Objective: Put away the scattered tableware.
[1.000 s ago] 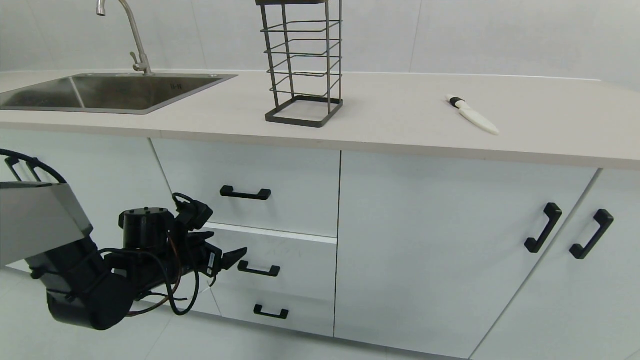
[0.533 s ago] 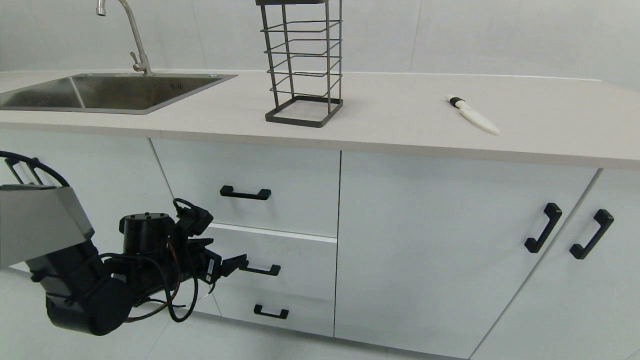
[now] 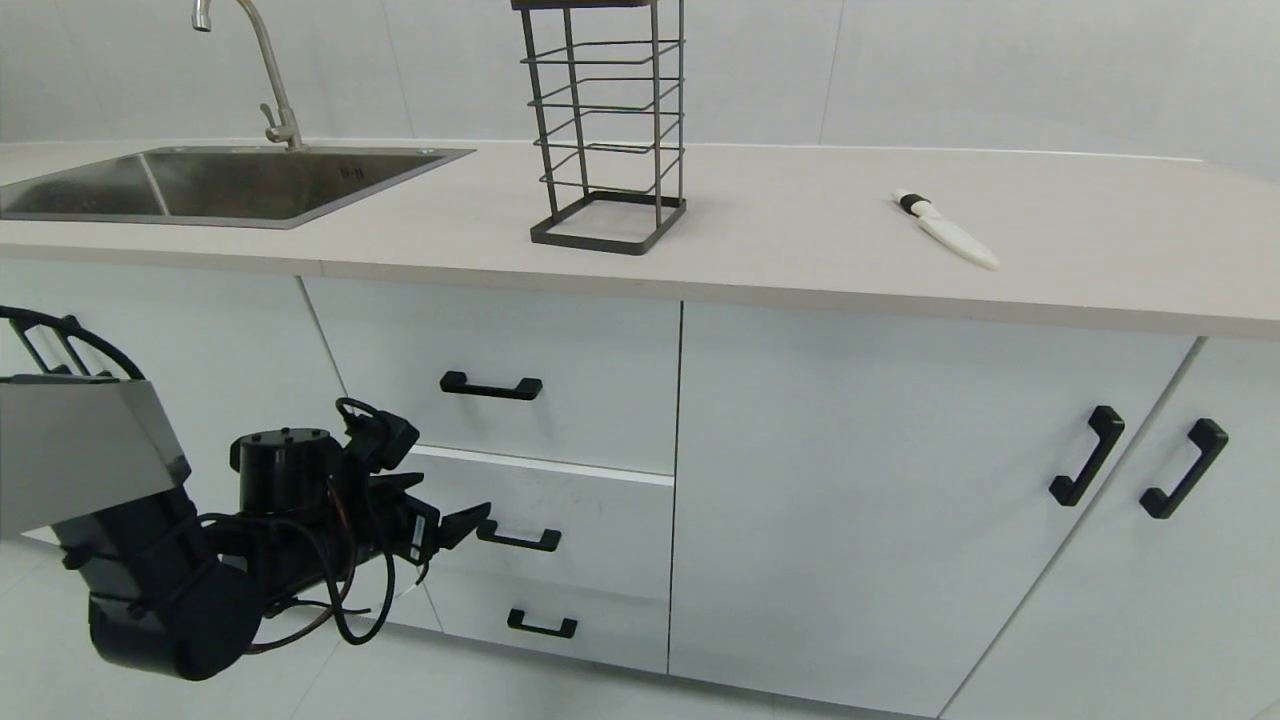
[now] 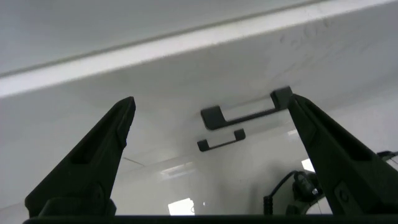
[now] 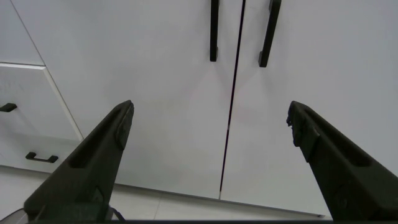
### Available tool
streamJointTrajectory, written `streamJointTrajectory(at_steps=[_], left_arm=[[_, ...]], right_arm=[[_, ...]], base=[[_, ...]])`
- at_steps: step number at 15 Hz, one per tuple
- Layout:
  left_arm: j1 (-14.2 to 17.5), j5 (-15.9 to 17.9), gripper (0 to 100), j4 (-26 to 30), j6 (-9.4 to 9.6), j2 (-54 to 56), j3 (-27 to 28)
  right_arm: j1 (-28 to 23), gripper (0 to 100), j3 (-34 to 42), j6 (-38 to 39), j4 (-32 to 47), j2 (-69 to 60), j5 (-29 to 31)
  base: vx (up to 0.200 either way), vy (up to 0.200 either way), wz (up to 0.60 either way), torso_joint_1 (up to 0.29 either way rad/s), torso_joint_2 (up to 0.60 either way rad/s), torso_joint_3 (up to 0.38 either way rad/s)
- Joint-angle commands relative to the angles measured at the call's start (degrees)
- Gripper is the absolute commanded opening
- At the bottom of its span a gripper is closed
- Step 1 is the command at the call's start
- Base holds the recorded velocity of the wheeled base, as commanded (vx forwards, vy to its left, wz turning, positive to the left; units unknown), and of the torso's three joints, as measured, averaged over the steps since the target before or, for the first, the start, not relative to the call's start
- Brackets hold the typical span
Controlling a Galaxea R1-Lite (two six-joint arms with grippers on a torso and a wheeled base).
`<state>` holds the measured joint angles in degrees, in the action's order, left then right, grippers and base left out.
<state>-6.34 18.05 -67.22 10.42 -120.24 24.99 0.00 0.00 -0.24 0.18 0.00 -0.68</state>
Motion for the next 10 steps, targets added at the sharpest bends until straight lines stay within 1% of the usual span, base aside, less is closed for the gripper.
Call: streamJointTrajectory(at_steps=[1, 2, 4, 6, 8, 10], left_arm=[[0.1, 0.2, 100, -1.2, -0.05, 2.6, -2.9], [0.3, 0.9, 100, -1.5, -0.05, 2.9, -3.5], [0.8, 1.1, 100, -1.6, -0.49, 1.4, -2.9], [0.8, 1.0, 100, -1.6, -1.28, -2.6, 1.0], [0.9, 1.0, 100, -1.6, -1.55, -5.3, 4.4], [0.8, 1.0, 100, -2.0, -1.63, -6.0, 4.8]], right_arm=[[0.0, 100, 0.0, 0.0, 0.0, 0.1, 0.0], [0.0, 100, 0.0, 0.0, 0.0, 0.1, 0.0], [0.0, 100, 0.0, 0.0, 0.0, 0.1, -0.1], [0.0, 100, 0.0, 0.0, 0.0, 0.1, 0.0], [0.0, 100, 0.0, 0.0, 0.0, 0.1, 0.0], [0.0, 100, 0.0, 0.0, 0.0, 0.1, 0.0]], base=[[0.0, 0.0, 0.0, 0.0, 0.0, 0.0], [0.0, 0.0, 0.0, 0.0, 0.0, 0.0], [0.0, 0.0, 0.0, 0.0, 0.0, 0.0], [0.0, 0.0, 0.0, 0.0, 0.0, 0.0], [0.0, 0.0, 0.0, 0.0, 0.0, 0.0], [0.0, 0.0, 0.0, 0.0, 0.0, 0.0]])
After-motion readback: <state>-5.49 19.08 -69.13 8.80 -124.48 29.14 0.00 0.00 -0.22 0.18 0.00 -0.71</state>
